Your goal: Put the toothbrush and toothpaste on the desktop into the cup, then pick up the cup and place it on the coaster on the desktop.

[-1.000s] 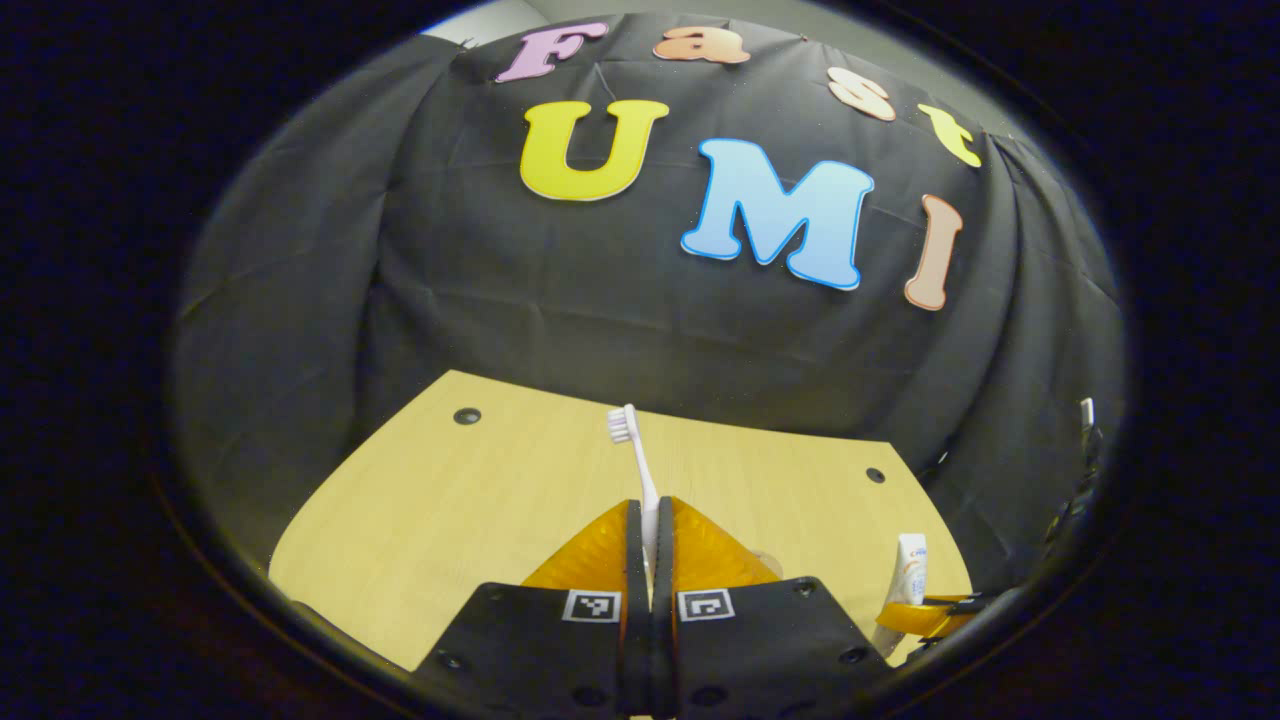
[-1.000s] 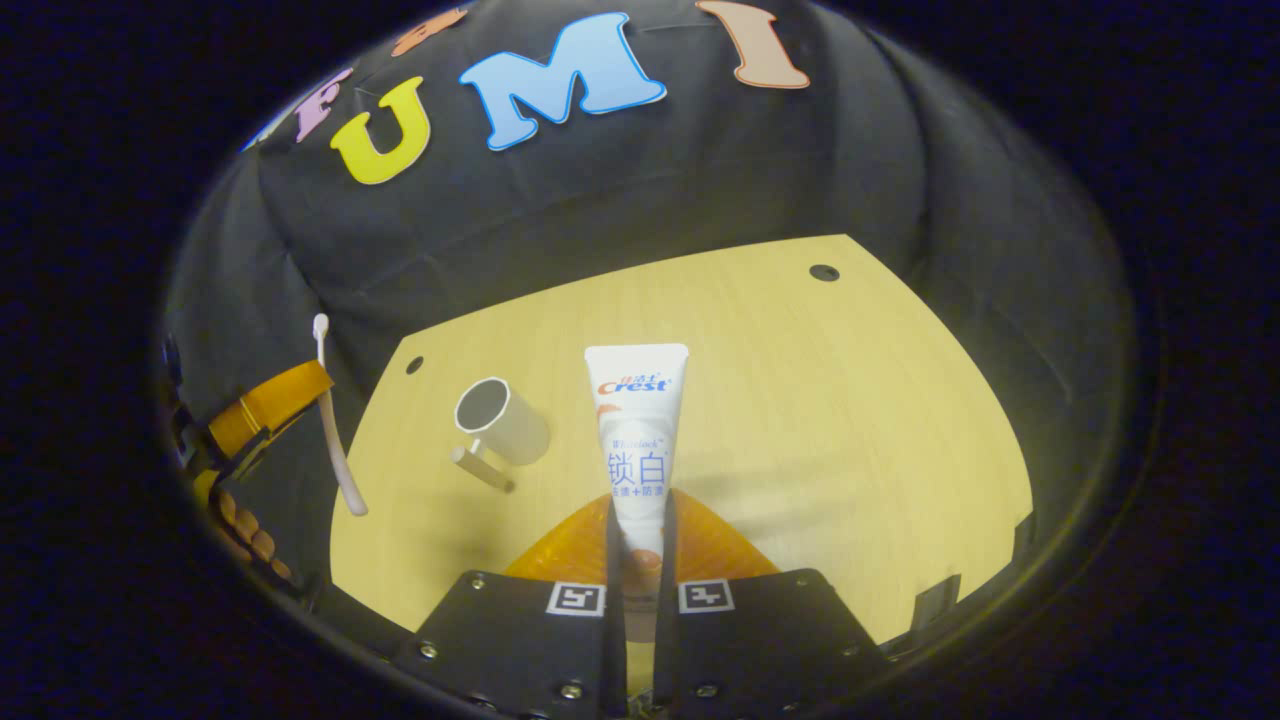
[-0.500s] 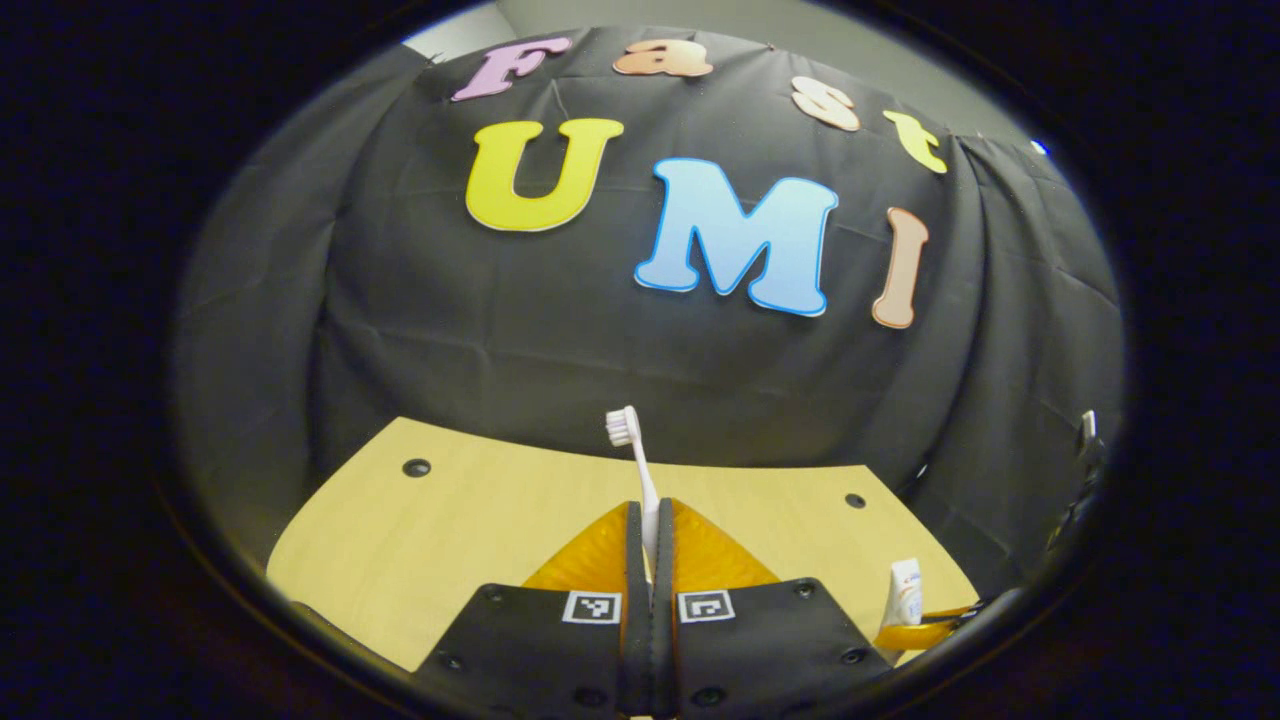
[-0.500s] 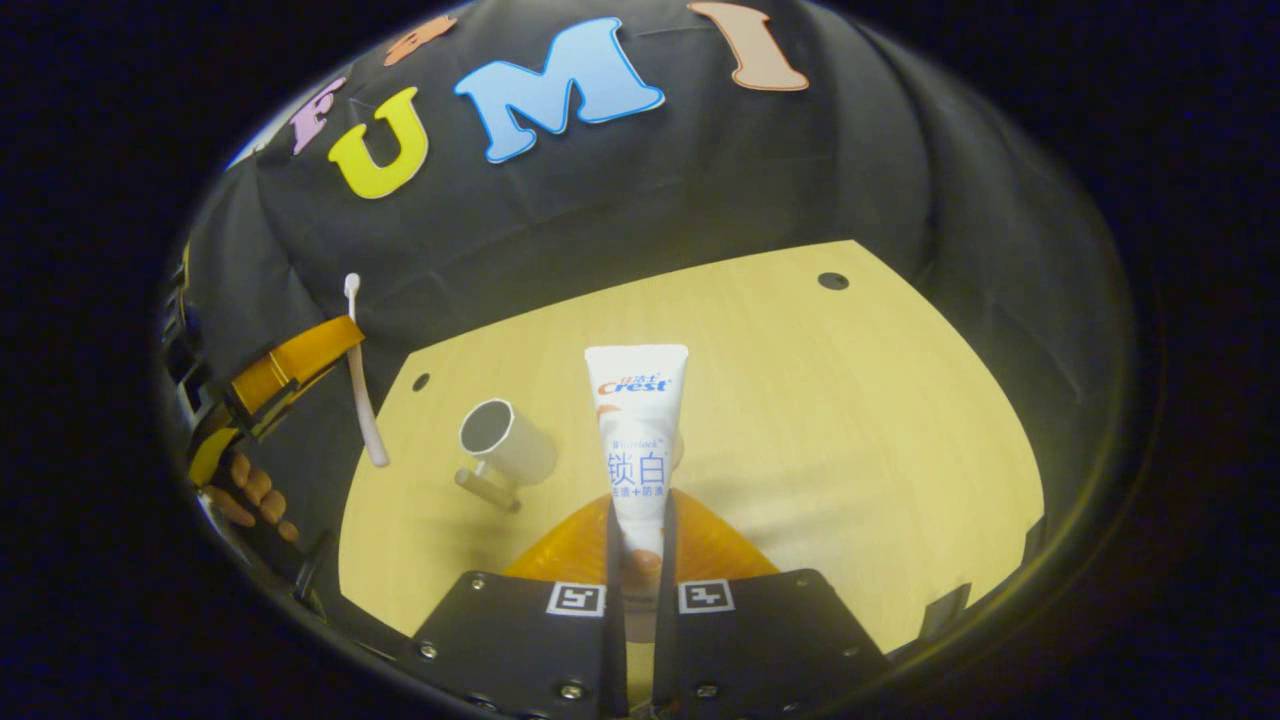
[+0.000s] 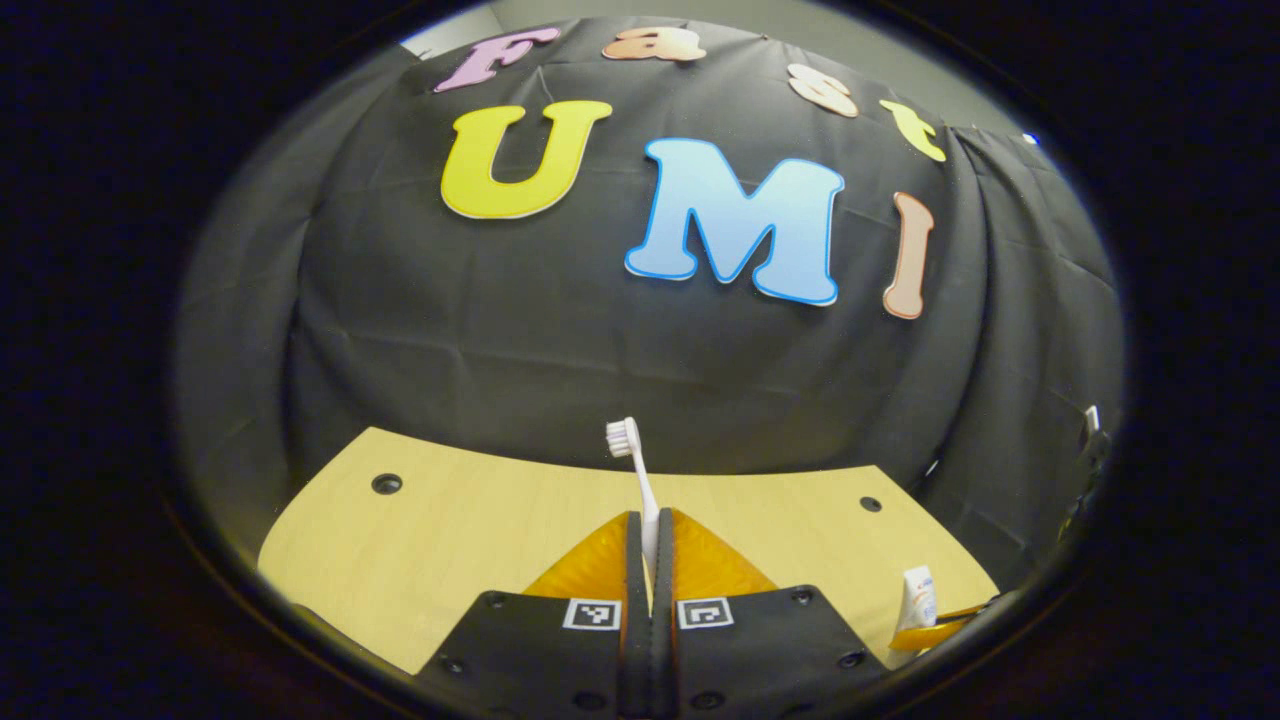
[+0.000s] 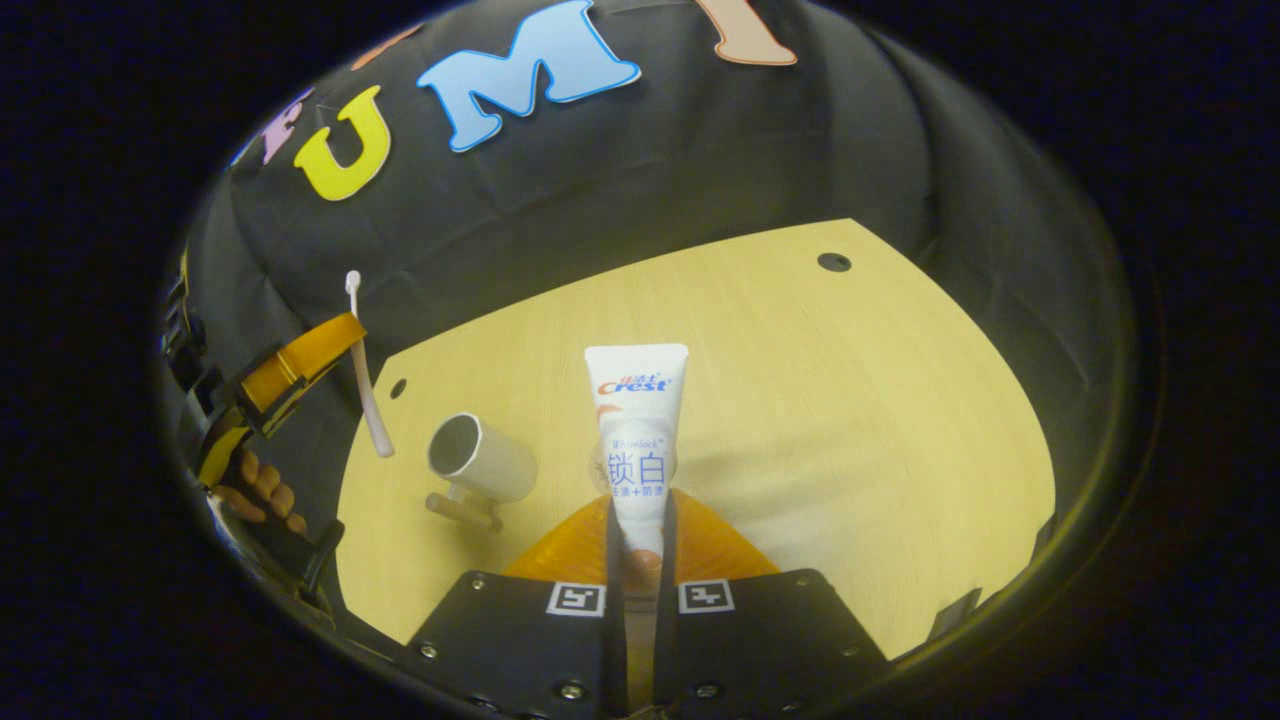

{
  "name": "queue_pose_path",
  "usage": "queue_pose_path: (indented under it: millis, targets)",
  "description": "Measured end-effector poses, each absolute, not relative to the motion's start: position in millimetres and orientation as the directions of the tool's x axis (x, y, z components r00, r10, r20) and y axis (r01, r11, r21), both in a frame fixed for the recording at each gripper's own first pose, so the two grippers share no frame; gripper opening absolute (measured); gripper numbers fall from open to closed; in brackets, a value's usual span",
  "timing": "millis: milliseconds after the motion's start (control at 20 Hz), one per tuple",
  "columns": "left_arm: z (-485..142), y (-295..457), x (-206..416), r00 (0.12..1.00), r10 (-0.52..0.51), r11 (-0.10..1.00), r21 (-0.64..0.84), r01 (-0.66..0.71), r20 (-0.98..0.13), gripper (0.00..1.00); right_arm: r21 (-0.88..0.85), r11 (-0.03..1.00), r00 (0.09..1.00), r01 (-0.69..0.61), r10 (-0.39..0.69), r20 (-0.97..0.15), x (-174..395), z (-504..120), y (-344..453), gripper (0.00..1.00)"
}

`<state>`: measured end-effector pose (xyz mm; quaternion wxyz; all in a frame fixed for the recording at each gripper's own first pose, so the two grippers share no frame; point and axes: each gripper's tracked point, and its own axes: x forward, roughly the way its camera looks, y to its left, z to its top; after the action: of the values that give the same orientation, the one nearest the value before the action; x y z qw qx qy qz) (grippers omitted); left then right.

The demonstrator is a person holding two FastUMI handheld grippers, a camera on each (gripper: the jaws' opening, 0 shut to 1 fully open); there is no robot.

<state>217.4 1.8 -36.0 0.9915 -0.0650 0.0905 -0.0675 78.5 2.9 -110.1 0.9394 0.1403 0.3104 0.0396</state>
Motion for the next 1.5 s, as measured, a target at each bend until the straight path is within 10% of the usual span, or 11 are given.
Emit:
queue_pose_path:
  millis: [850,950,1150,1500]
  targets:
    - [-157.0,18.0,254.6,0.936,-0.043,0.997,-0.081,0.015,-0.349,0.08,0.254,0.966,0.738,0.038,0.144,-0.659,105.6,-141.6,15.0,0.12]
    - [-159.2,16.9,253.6,0.935,-0.058,0.994,-0.107,0.021,-0.350,0.13,0.255,0.966,0.737,0.039,0.145,-0.660,104.8,-141.2,14.9,0.12]
    - [-166.7,27.2,248.9,0.928,-0.036,0.994,-0.109,-0.005,-0.371,0.68,0.259,0.965,0.738,0.030,0.154,-0.657,105.1,-141.2,15.0,0.12]
    - [-156.1,32.0,229.9,0.929,-0.038,0.991,-0.132,-0.012,-0.367,0.72,0.267,0.964,0.756,0.015,0.164,-0.634,106.2,-138.2,15.0,0.12]
